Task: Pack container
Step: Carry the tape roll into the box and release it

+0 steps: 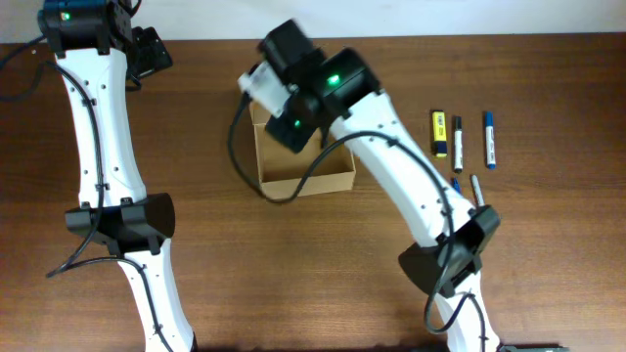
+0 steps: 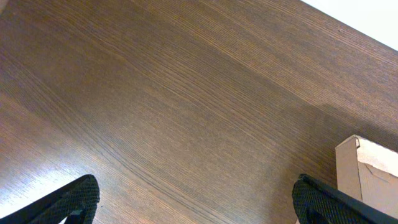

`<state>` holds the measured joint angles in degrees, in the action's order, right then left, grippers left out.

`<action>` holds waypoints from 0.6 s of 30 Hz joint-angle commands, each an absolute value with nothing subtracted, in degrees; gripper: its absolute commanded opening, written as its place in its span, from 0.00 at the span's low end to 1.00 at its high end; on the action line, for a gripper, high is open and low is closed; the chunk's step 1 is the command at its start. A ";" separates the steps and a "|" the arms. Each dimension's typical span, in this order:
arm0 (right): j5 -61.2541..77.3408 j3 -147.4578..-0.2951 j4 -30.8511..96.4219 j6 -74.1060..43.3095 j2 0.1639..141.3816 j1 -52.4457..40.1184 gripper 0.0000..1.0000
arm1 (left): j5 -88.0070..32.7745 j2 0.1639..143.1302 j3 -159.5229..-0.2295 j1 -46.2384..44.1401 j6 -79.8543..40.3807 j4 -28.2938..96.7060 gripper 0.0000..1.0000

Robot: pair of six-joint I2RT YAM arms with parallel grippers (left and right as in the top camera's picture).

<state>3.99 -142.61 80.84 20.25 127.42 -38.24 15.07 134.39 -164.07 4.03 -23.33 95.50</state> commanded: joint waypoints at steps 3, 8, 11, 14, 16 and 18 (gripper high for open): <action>4.08 -136.64 78.50 27.88 131.17 -38.52 0.04 | 15.46 134.13 -164.90 4.19 -23.03 95.66 1.00; 4.12 -127.50 71.66 28.10 131.66 -37.74 0.04 | 15.46 134.13 -164.90 4.19 -23.03 95.66 1.00; 4.34 -122.23 67.33 28.10 131.66 -37.06 0.04 | 15.46 134.15 -164.90 4.19 -23.03 95.66 1.00; 5.58 -117.75 63.75 28.10 131.66 -36.27 0.04 | 15.46 134.13 -164.90 4.19 -23.03 95.66 1.00; 7.16 -115.20 61.82 28.10 131.66 -35.73 0.04 | 15.46 134.13 -164.90 4.19 -23.03 95.66 1.00; 8.19 -113.58 60.90 28.08 131.66 -35.22 0.04 | 15.46 134.13 -164.90 4.19 -23.03 95.66 1.00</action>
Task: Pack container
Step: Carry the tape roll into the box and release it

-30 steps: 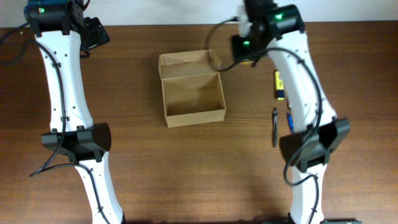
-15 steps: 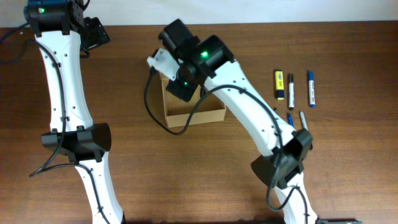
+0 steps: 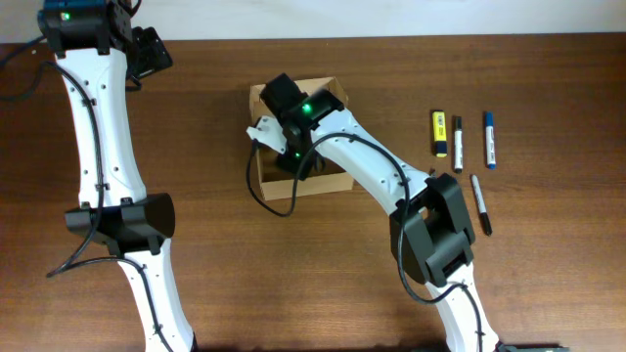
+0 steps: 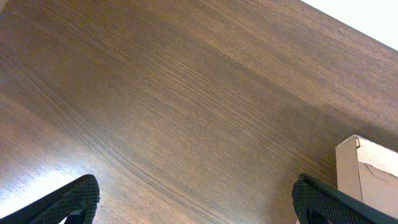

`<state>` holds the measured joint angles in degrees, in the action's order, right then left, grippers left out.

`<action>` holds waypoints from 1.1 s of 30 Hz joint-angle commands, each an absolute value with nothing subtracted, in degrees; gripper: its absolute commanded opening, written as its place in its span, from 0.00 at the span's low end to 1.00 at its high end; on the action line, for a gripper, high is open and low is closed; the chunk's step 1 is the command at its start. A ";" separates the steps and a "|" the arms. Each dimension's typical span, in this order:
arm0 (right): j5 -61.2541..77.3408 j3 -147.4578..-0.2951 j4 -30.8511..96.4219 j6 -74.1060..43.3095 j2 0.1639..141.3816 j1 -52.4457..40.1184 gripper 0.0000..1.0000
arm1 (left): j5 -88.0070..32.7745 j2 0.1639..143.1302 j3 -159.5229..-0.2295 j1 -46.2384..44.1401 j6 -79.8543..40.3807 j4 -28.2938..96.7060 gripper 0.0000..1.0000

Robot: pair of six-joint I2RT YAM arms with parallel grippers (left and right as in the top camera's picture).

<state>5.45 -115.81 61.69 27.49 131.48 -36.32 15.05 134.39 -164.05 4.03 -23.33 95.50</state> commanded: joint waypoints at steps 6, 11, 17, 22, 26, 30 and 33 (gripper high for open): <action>8.62 -112.84 60.66 27.99 131.52 -35.07 0.14 | 15.46 134.13 -164.90 4.19 -23.03 95.64 1.00; 8.38 -117.73 64.23 24.16 130.82 -35.07 0.44 | 15.46 134.13 -164.90 4.19 -23.05 95.66 1.00; 5.39 -133.12 71.96 19.20 129.60 -35.07 0.44 | 15.46 134.13 -164.90 4.19 -23.03 95.66 1.00; -4.64 -149.40 77.67 8.97 128.81 -34.35 0.43 | 15.46 134.13 -164.90 4.19 -23.03 95.66 1.00; -6.48 -157.71 81.08 0.75 128.81 -29.80 0.47 | 15.46 134.13 -164.90 4.19 -23.03 95.64 1.00; -6.24 -158.32 84.40 -2.76 128.92 -21.43 0.49 | 15.46 134.13 -164.90 4.19 -23.03 95.66 1.00; -5.58 -156.09 86.13 -5.06 129.43 -14.92 0.50 | 15.46 134.13 -164.90 4.19 -23.03 95.66 1.00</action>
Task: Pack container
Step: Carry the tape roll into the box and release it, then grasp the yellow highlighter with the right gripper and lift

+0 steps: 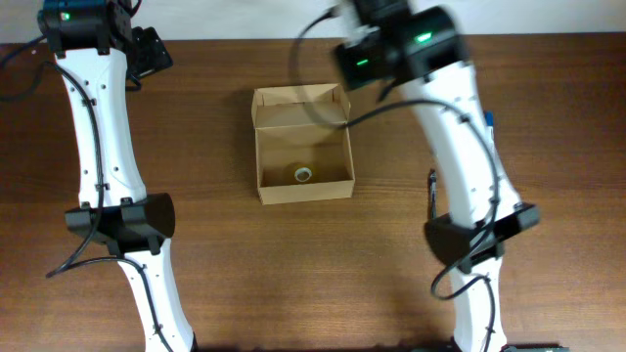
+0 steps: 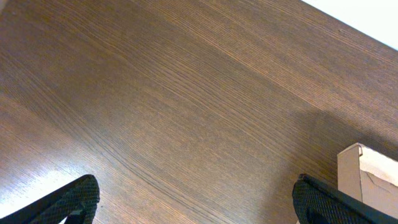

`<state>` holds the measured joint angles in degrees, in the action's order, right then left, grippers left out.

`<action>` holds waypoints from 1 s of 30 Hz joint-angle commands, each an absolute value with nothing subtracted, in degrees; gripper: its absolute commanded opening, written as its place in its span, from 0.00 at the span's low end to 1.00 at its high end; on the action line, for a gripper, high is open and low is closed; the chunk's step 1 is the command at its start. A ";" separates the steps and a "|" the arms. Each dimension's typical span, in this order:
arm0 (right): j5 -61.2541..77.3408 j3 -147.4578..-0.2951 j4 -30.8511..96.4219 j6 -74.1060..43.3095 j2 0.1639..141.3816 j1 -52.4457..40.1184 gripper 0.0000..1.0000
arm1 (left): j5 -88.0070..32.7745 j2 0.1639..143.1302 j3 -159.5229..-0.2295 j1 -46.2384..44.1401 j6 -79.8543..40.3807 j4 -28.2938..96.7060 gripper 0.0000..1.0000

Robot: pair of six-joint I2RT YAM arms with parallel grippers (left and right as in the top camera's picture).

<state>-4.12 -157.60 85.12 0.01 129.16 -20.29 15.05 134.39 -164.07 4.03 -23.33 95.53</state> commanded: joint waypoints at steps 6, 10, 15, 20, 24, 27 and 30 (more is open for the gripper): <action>0.32 -148.40 86.50 -5.41 131.26 -3.31 0.50 | 15.46 134.13 -164.90 4.19 -23.03 95.66 1.00; 2.20 -139.90 84.14 -5.39 131.63 1.87 0.50 | 15.46 134.13 -164.90 4.19 -23.03 95.66 1.00; 6.52 -126.91 79.15 -5.39 131.63 4.64 0.50 | 15.46 134.13 -164.90 4.19 -23.03 95.66 1.00; 7.11 -116.18 72.25 -5.37 131.63 3.70 0.50 | 15.46 134.13 -164.90 4.19 -23.03 95.66 1.00; 7.11 -110.72 67.29 -5.39 131.63 2.90 0.50 | 15.46 134.13 -164.90 4.19 -23.03 95.66 1.00; 7.09 -107.98 64.34 -5.39 131.63 2.85 0.50 | 15.46 134.13 -164.90 4.19 -23.05 95.64 1.00; 7.05 -105.80 62.04 -5.34 131.63 2.87 0.50 | 15.46 134.13 -164.90 4.19 -23.05 95.66 1.00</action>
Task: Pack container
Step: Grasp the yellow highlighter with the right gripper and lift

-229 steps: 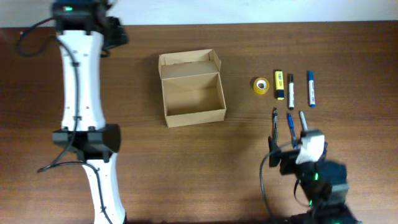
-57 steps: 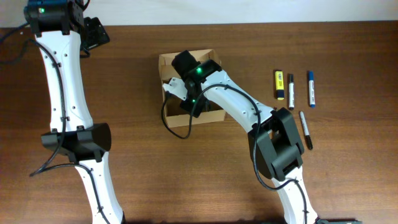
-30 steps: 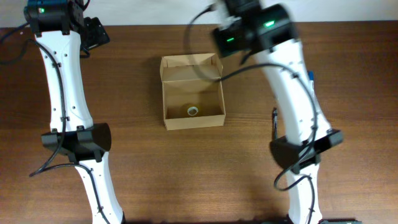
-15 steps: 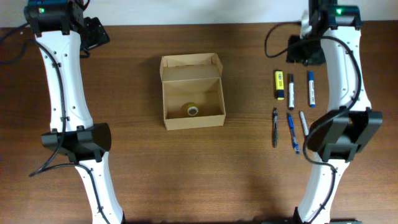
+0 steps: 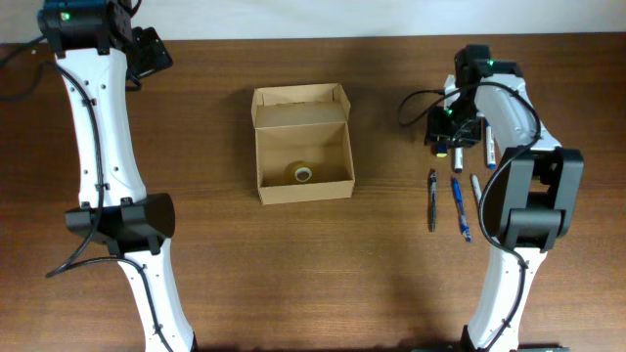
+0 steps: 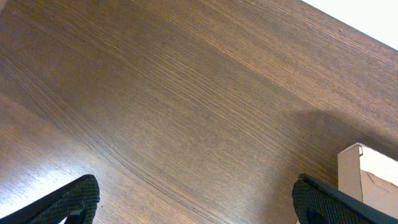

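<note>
An open cardboard box (image 5: 266, 156) stands mid-table with a small tape roll (image 5: 303, 174) on its floor. My right gripper (image 5: 445, 132) is low over the yellow highlighter (image 5: 440, 151) and the black-and-white marker (image 5: 457, 152) at the right; its jaws are hidden under the wrist. A blue marker (image 5: 488, 147) lies just beside them. My left gripper (image 6: 196, 208) hangs open over bare wood at the far left, and its fingers (image 6: 74, 199) are wide apart with nothing between them. The box's corner (image 6: 367, 174) shows at the right edge of the left wrist view.
A black pen (image 5: 431, 200), a blue pen (image 5: 459, 207) and a grey pen (image 5: 476, 191) lie on the table below the markers. The left arm (image 5: 98, 127) stands tall along the left side. The table's back edge meets a white wall.
My right arm was raised behind the box's right side. Now its gripper is down at the highlighter and markers on the right. The left arm has not moved.
My right arm first hung over the box and hid its inside, then its gripper was down inside the box. A second ago the arm was clear of the box and the tape roll lay on the box floor. Now the gripper is at the markers.
</note>
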`<state>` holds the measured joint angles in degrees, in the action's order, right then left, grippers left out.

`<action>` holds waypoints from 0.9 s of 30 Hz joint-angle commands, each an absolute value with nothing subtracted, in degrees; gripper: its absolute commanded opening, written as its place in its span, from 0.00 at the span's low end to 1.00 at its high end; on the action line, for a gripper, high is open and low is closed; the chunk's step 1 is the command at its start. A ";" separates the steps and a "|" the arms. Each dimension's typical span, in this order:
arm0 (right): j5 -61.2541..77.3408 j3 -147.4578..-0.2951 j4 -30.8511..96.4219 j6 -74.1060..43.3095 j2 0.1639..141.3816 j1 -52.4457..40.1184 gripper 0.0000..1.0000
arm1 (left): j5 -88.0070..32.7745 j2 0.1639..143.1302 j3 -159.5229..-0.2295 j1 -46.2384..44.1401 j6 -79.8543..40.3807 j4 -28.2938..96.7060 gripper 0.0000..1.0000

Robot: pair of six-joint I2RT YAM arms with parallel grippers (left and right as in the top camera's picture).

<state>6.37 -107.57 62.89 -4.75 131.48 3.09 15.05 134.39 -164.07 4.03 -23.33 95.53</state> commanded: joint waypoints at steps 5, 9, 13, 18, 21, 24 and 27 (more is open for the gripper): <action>6.90 -103.57 59.37 -5.17 131.66 2.85 0.50 | 15.46 134.13 -164.90 4.19 -23.03 95.66 1.00; 6.87 -102.45 57.71 -4.93 131.66 2.85 0.51 | 15.46 134.13 -164.90 4.19 -23.03 95.66 1.00; 6.87 -102.10 56.27 -4.97 131.66 2.85 0.50 | 15.46 134.13 -164.90 4.19 -23.03 95.66 1.00; 6.85 -102.10 53.76 -6.48 131.66 2.85 0.51 | 15.46 134.13 -164.90 4.14 -23.03 95.66 1.00; 5.65 -102.10 52.84 -8.62 131.66 2.85 0.50 | 15.46 134.13 -164.90 4.14 -23.03 95.66 1.00; 3.64 -102.10 52.80 -11.31 131.66 2.85 0.50 | 15.46 134.13 -164.90 4.14 -23.03 95.66 1.00; 3.18 -102.10 53.10 -12.23 131.66 2.85 0.43 | 15.44 134.13 -164.90 4.14 -23.05 95.64 1.00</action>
